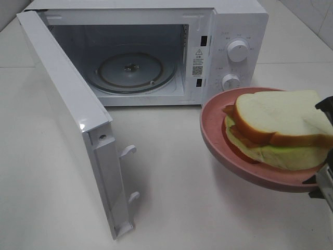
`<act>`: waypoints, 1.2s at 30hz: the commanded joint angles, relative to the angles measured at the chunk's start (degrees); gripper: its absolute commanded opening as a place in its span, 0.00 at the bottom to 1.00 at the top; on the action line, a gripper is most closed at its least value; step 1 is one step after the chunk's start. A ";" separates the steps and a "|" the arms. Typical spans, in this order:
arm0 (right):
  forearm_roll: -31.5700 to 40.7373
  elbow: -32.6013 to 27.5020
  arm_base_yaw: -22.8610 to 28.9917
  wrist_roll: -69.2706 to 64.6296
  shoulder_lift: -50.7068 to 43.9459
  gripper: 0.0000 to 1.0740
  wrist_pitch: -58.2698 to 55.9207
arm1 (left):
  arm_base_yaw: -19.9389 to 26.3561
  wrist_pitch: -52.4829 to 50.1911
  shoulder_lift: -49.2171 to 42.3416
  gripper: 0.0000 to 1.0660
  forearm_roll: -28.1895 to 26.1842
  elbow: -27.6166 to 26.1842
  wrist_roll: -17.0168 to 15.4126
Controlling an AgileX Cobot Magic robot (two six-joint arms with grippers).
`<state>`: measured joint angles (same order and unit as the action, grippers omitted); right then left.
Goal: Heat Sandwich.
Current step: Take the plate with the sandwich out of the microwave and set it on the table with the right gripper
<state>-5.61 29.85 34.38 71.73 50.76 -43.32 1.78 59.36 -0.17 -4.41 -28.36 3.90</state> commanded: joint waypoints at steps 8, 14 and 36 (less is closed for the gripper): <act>-9.51 -0.52 -0.17 -15.36 -3.38 0.01 -4.98 | 0.23 -0.40 -1.26 0.95 -0.23 0.11 -0.23; -13.98 -0.52 -0.17 -25.95 -3.38 0.01 -6.42 | 0.23 -0.40 -1.26 0.95 -0.23 0.11 -0.23; -25.84 -0.40 -0.17 -59.64 -1.43 0.00 -14.15 | 0.23 -0.40 -1.26 0.95 -0.23 0.11 -0.23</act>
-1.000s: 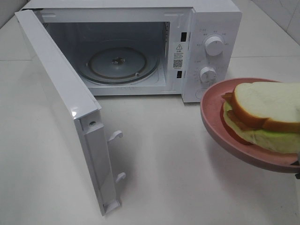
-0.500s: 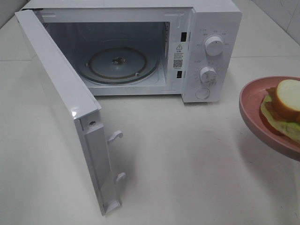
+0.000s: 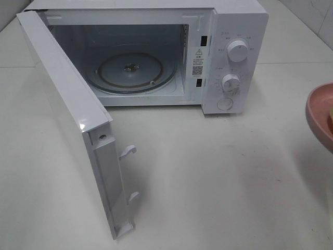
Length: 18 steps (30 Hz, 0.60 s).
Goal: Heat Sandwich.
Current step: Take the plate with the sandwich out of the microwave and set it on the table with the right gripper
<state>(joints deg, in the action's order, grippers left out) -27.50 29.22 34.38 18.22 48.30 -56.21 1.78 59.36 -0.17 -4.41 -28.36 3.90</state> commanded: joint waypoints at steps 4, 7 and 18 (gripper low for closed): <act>-5.04 0.23 -0.17 -11.23 2.81 0.00 -1.72 | 0.23 -0.40 -1.26 0.95 -0.23 0.11 -0.23; -6.65 0.29 -0.17 -18.22 5.67 0.00 -1.60 | 0.23 -0.40 -1.26 0.95 -0.23 0.11 -0.23; -10.83 4.01 -0.17 -34.32 14.67 0.00 -1.66 | 0.23 -0.40 -1.26 0.95 -0.23 0.11 -0.23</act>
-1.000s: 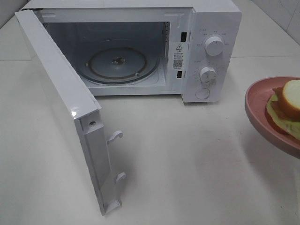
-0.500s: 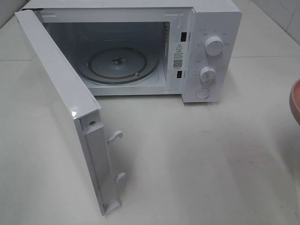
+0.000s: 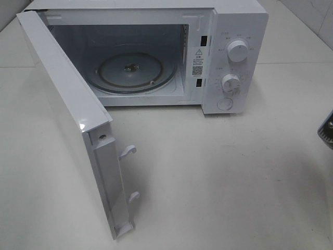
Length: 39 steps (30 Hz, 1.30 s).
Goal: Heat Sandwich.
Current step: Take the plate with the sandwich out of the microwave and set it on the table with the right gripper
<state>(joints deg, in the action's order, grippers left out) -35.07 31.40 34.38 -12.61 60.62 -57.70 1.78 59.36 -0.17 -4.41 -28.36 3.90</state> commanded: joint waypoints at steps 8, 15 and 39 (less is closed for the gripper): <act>-5.21 5.73 -0.69 -10.54 12.78 0.00 0.40 | 0.23 -0.40 -1.26 0.95 -0.23 0.11 -0.23; -5.44 7.96 -4.70 -11.80 17.88 0.00 2.46 | 0.23 -0.40 -1.26 0.95 -0.23 0.11 -0.23; -14.09 9.63 -19.37 -22.80 33.06 0.00 16.56 | 0.23 -0.40 -1.26 0.95 -0.23 0.11 -0.23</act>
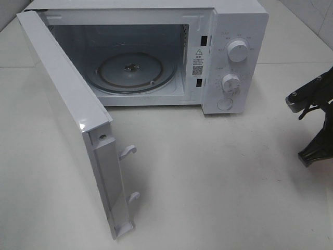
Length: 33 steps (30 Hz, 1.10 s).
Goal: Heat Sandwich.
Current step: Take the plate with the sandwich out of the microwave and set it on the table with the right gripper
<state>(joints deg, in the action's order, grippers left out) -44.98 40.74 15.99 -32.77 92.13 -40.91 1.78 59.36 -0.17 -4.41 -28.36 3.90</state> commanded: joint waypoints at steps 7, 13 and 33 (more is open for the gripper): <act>-7.91 0.86 -1.26 -6.13 4.93 0.00 1.89 | 0.23 -0.40 -1.26 0.95 -0.23 0.11 -0.23; -8.48 3.55 -1.26 -6.13 9.40 0.00 2.58 | 0.23 -0.40 -1.26 0.95 -0.23 0.11 -0.23; -7.28 5.39 -1.26 -6.13 15.36 0.01 4.70 | 0.23 -0.40 -1.26 0.95 -0.23 0.11 -0.23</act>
<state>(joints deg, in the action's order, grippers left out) -51.62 45.89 15.01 -38.90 107.72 -34.95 1.78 59.36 -0.17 -4.41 -28.36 3.90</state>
